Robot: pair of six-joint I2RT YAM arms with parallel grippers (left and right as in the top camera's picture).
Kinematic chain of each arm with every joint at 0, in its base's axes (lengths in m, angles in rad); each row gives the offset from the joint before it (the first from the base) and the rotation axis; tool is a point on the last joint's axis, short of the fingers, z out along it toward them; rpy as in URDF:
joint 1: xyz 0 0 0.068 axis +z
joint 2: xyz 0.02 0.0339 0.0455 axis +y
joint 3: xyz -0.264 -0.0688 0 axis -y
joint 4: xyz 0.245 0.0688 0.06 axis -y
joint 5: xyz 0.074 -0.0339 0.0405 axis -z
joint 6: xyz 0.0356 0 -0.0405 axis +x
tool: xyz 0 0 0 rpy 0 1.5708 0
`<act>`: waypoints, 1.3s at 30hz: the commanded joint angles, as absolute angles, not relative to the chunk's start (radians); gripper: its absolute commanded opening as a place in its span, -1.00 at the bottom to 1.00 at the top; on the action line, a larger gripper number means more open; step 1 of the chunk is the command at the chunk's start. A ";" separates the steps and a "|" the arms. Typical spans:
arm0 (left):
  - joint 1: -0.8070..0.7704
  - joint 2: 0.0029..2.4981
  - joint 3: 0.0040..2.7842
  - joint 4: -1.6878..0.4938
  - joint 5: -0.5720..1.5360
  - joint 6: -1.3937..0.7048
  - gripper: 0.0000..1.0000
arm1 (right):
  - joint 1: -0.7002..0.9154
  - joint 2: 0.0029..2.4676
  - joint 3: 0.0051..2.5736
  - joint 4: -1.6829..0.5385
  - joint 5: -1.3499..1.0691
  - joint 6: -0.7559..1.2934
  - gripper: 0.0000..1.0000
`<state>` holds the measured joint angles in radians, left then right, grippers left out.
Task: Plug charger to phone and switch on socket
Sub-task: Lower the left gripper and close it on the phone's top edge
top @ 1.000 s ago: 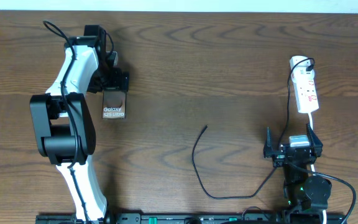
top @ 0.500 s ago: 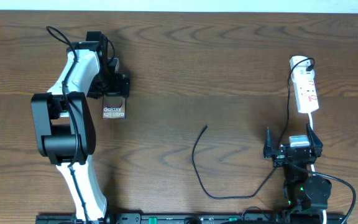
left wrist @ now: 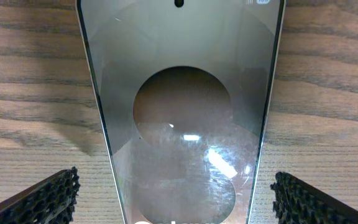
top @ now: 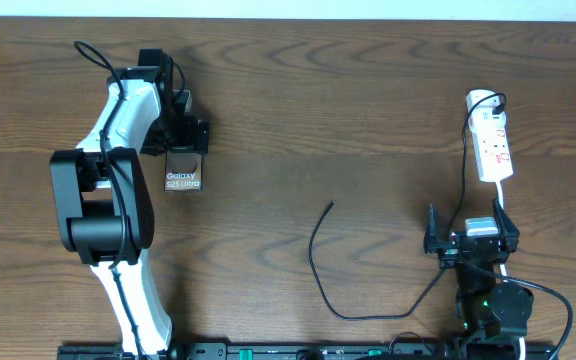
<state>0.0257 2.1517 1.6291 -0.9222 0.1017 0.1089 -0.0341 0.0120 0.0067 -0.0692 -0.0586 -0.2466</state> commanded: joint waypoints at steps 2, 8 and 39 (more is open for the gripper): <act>0.025 2.168 1.596 -0.912 0.093 0.111 0.96 | -0.019 0.006 0.006 -0.074 -0.055 -0.255 0.99; 0.025 2.169 1.576 -0.897 0.093 0.112 0.96 | -0.019 0.006 0.006 -0.074 -0.055 -0.255 0.99; 0.007 2.170 1.528 -0.811 0.055 0.093 0.96 | -0.019 0.006 0.006 -0.074 -0.055 -0.256 0.99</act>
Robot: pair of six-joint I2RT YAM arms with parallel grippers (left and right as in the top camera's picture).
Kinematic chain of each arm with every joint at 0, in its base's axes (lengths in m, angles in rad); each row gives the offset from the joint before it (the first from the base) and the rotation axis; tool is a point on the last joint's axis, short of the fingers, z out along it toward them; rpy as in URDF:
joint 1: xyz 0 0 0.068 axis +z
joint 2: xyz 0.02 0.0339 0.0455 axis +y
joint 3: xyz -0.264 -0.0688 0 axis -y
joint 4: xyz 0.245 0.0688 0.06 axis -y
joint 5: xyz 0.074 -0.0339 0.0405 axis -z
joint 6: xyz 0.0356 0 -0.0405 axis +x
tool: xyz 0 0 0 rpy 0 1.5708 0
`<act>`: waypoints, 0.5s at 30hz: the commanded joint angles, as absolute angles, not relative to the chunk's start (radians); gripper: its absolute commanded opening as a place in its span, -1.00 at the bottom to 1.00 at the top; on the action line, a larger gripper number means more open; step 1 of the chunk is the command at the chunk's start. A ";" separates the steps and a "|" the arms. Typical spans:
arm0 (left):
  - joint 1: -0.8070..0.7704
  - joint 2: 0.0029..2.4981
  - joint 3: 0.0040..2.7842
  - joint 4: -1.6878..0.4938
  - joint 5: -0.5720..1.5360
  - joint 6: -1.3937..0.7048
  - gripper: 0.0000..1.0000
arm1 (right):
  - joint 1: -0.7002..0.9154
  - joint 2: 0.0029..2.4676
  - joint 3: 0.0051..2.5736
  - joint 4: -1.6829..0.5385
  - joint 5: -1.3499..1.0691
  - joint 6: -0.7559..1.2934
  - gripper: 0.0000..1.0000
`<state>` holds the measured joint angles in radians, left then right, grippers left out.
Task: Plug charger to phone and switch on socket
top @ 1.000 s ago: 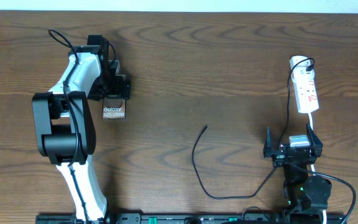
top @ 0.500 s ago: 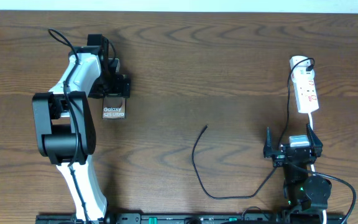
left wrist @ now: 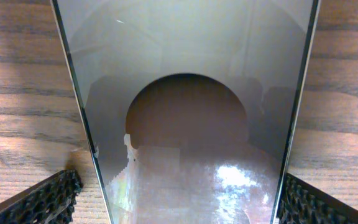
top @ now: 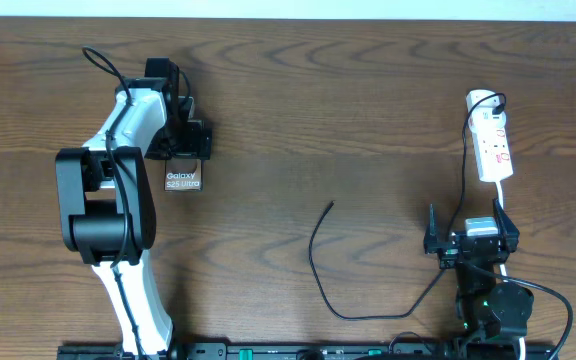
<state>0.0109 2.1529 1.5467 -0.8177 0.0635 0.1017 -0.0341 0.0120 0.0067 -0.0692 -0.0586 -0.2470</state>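
The phone (top: 183, 181), face up and marked "Galaxy S25 Ultra", lies at the left of the table. Its glossy screen (left wrist: 185, 93) fills the left wrist view. My left gripper (top: 186, 152) hangs low over the phone's far end, open. Its black pads (left wrist: 45, 199) stand on either side of the phone's long edges, the right one very near the edge. The black charger cable (top: 314, 262) curls over the middle of the table, its free plug end (top: 331, 205) lying loose. The white socket strip (top: 493, 140) lies at the right. My right gripper (top: 472, 238) rests below it, open and holding nothing.
A white lead (top: 465, 170) and the black cable run from the socket strip down past the right arm's base (top: 490, 310). The brown wooden table (top: 368, 100) reaches a pale wall edge at the top. The left arm's body (top: 103, 200) covers the table left of the phone.
My left gripper has come closer to the phone, whose screen now looks larger between the pads and nearly spans the gap. Phone, cable, socket strip and right arm have not moved.
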 commanded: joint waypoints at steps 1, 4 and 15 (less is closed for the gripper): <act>0.007 2.170 1.528 -0.812 0.055 0.092 0.96 | -0.019 0.006 0.006 -0.074 -0.055 -0.256 0.98; 0.007 2.170 1.528 -0.812 0.055 0.093 0.96 | -0.019 0.006 0.006 -0.074 -0.055 -0.256 0.98; 0.007 2.170 1.504 -0.790 0.055 0.093 0.96 | -0.019 0.006 0.006 -0.074 -0.055 -0.256 0.99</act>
